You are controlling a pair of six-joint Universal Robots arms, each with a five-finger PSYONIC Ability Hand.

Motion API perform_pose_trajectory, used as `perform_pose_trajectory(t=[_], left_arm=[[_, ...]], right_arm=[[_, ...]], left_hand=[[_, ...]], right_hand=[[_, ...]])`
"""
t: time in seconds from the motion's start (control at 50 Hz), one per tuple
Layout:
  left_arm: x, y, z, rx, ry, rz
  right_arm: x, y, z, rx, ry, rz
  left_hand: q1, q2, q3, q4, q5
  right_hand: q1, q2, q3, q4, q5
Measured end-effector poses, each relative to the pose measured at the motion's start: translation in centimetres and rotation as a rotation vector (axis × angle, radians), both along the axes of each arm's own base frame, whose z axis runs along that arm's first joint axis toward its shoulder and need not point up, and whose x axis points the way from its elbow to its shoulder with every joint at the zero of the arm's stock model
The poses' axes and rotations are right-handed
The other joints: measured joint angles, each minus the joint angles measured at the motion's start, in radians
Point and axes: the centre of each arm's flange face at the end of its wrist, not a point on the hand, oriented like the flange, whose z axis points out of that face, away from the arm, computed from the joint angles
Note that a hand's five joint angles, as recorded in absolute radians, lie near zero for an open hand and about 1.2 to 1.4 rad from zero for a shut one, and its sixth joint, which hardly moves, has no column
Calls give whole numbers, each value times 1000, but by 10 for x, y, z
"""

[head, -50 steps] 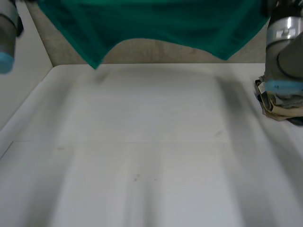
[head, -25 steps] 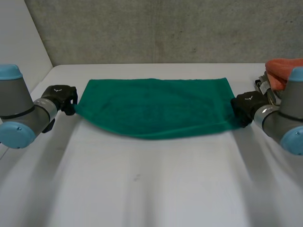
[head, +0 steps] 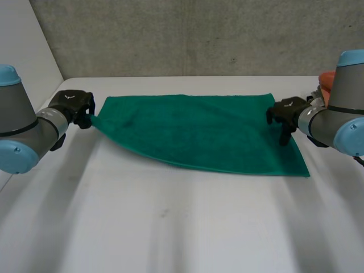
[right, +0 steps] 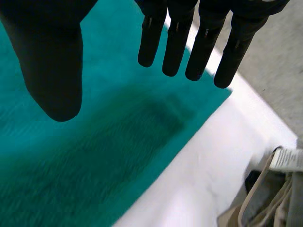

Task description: Fold the laundry.

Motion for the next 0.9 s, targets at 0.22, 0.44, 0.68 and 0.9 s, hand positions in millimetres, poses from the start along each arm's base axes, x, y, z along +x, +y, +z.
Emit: perform_pose_trajectory(t=[0.22, 0.44, 0.68, 0.9], left_arm=[[0, 0, 2, 9, -2, 4], [1, 1, 3, 39, -7, 11], [2, 0, 3, 39, -7, 13], [1, 1, 3, 40, -7, 13]], right_arm=[[-21, 16, 15, 70, -76, -92], [-47, 59, -13, 99, -200, -173], [-45, 68, -45, 30, -223, -119], [-43, 59, -59, 2, -209, -93]], left_hand=[[0, 0, 0, 0, 0], [0, 0, 0, 0, 0], [0, 0, 0, 0, 0], [0, 0, 0, 0, 0]], right_hand=[[0, 0, 0, 0, 17], [0, 1, 2, 1, 22], [103, 107, 118, 112, 149], [188, 193, 196, 193, 221]])
